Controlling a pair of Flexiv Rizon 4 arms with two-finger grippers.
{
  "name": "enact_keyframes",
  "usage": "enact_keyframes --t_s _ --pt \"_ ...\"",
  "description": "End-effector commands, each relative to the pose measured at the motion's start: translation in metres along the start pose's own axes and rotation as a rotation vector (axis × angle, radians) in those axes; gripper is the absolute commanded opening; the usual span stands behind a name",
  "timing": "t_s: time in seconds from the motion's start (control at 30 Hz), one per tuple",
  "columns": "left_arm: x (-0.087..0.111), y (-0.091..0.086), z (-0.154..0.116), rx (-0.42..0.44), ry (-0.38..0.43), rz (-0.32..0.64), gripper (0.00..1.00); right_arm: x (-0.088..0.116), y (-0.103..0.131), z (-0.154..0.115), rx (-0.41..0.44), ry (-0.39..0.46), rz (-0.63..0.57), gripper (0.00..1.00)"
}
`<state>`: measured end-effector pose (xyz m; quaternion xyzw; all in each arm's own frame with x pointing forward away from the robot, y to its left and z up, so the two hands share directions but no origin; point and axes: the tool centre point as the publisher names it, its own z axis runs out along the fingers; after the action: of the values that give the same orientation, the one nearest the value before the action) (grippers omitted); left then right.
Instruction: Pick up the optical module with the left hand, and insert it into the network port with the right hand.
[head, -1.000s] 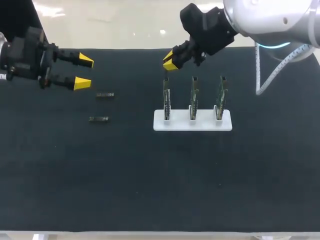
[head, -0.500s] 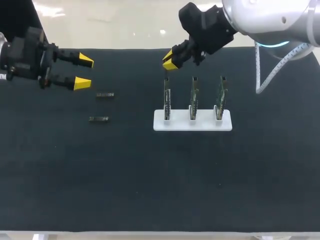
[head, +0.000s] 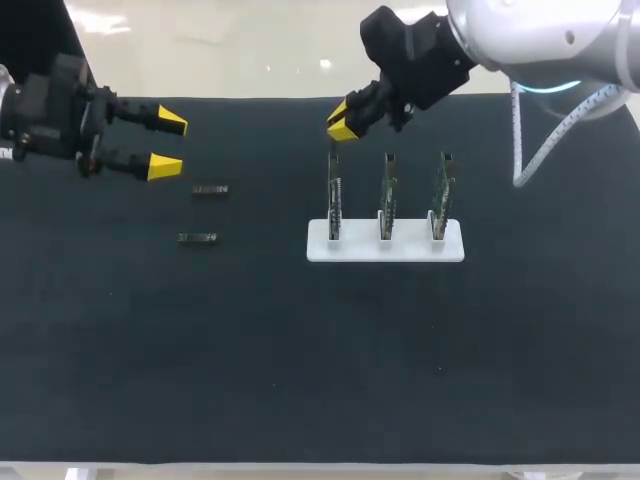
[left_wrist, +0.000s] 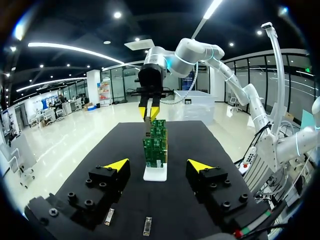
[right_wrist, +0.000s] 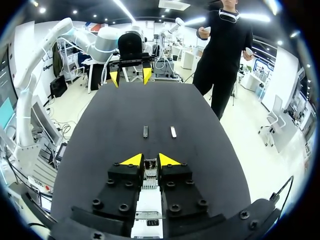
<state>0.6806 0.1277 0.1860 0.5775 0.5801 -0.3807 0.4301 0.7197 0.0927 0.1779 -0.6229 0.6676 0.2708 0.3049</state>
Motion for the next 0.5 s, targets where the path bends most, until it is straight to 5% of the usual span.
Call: enact_keyframes --t_s 0.03,0.47,0.5 --pt "-0.0005 -0.0005 0.0003 -0.002 0.003 -0.001 1.0 0.0001 -0.0009 0.0027 0.0 -0.003 0.0 0.0" --pt "-0.0005 -0.0005 0.0003 -0.002 0.003 -0.001 1.0 -0.0018 -0.0037 0.0038 -0.004 -0.004 0.006 0.0" --pt "-0.0005 -0.0005 0.0003 -0.002 0.003 -0.001 1.0 -0.0028 -0.0036 0.003 -0.004 -0.003 0.006 0.3"
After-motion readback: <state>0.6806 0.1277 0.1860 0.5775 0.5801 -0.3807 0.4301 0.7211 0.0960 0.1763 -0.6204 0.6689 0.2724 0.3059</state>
